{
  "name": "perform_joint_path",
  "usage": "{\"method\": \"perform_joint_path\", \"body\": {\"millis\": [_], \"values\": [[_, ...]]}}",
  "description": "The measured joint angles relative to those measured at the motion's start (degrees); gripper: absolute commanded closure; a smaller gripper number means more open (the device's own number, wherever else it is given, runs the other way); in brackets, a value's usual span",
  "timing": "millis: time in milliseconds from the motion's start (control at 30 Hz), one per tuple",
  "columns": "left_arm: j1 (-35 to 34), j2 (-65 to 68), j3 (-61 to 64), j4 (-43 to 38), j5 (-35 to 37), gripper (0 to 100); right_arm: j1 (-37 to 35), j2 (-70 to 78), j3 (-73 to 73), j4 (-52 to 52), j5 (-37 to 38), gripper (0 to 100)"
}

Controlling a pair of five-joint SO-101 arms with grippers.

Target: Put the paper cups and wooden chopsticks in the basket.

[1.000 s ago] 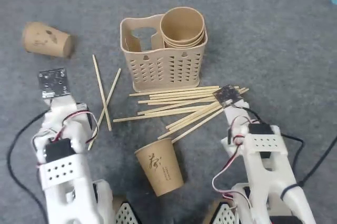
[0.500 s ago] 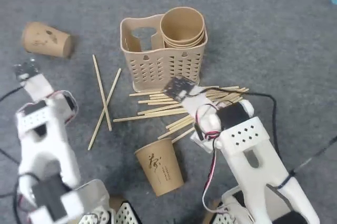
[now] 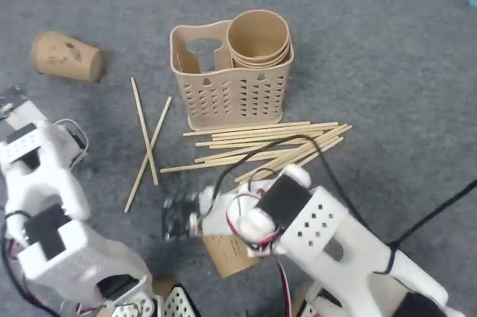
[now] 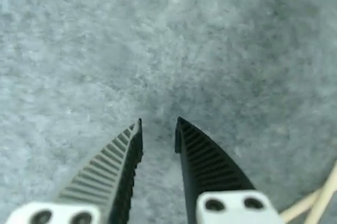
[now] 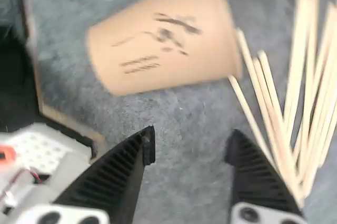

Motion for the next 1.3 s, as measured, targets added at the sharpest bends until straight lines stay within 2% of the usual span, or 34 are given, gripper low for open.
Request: {"method": "perform_joint_path", "body": {"millis": [200, 500, 567, 667, 733, 800, 933, 1133, 1300], "values": [[0.09, 0.0, -0.09, 0.0, 0.0, 90, -0.88, 5.36, -2.11, -2.46, 7.65, 69.5], [0.09, 0.0, -0.09, 0.0, 0.18, 90, -0.88, 26.2, -12.4, -6.68, 12.4, 70.1], [0.09, 0.0, -0.09, 0.0, 0.18, 90, -0.88, 30.42, -13.63, -6.68, 13.54, 74.8], [0.09, 0.0, -0.09, 0.0, 0.18, 90, -0.88, 34.11, -15.12, -6.68, 16.0, 91.1], [0.09, 0.0, -0.09, 0.0, 0.35, 90, -0.88, 34.64, -15.56, -6.68, 16.97, 99.8], [0.09, 0.0, -0.09, 0.0, 0.35, 90, -0.88, 34.64, -15.91, -6.59, 17.41, 97.0], [0.09, 0.0, -0.09, 0.0, 0.35, 90, -0.79, 33.32, -16.7, -4.04, 17.85, 98.7], [0.09, 0.0, -0.09, 0.0, 0.35, 90, -0.97, 26.99, -15.65, 2.81, 19.96, 99.0], [0.09, 0.0, -0.09, 0.0, 0.35, 90, -0.97, 18.9, -13.54, 4.31, 19.78, 99.0]]}}
